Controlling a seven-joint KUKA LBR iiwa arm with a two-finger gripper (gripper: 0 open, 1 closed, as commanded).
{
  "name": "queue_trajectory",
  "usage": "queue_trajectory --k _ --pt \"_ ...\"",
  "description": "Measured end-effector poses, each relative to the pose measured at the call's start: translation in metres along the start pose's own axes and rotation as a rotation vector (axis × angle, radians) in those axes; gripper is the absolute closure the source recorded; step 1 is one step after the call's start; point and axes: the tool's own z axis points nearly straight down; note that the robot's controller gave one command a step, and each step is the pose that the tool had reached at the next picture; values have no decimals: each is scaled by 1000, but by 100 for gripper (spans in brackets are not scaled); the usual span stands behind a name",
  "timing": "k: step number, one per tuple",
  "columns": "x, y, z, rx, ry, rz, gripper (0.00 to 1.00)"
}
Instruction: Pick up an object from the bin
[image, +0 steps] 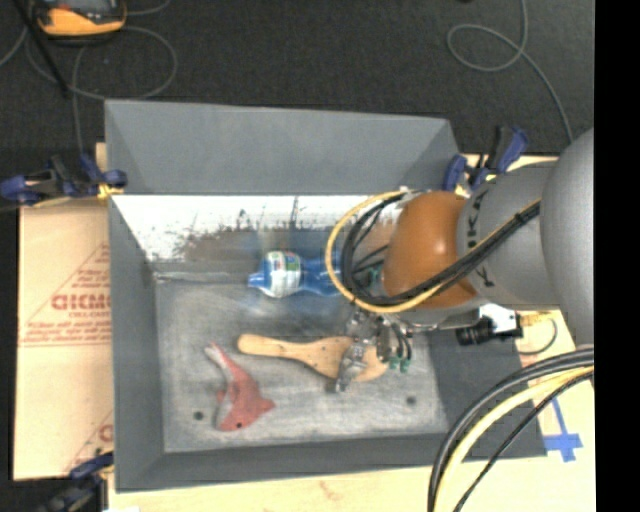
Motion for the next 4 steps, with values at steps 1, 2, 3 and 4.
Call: queue_trajectory --k 1,2,3,4 --pt "0 0 -5 0 1 -1 100" --pt "1 0 -14 0 3 -2 100" --pt "0 0 -24 0 0 -3 100" --pt "0 0 -30 0 0 -4 100"
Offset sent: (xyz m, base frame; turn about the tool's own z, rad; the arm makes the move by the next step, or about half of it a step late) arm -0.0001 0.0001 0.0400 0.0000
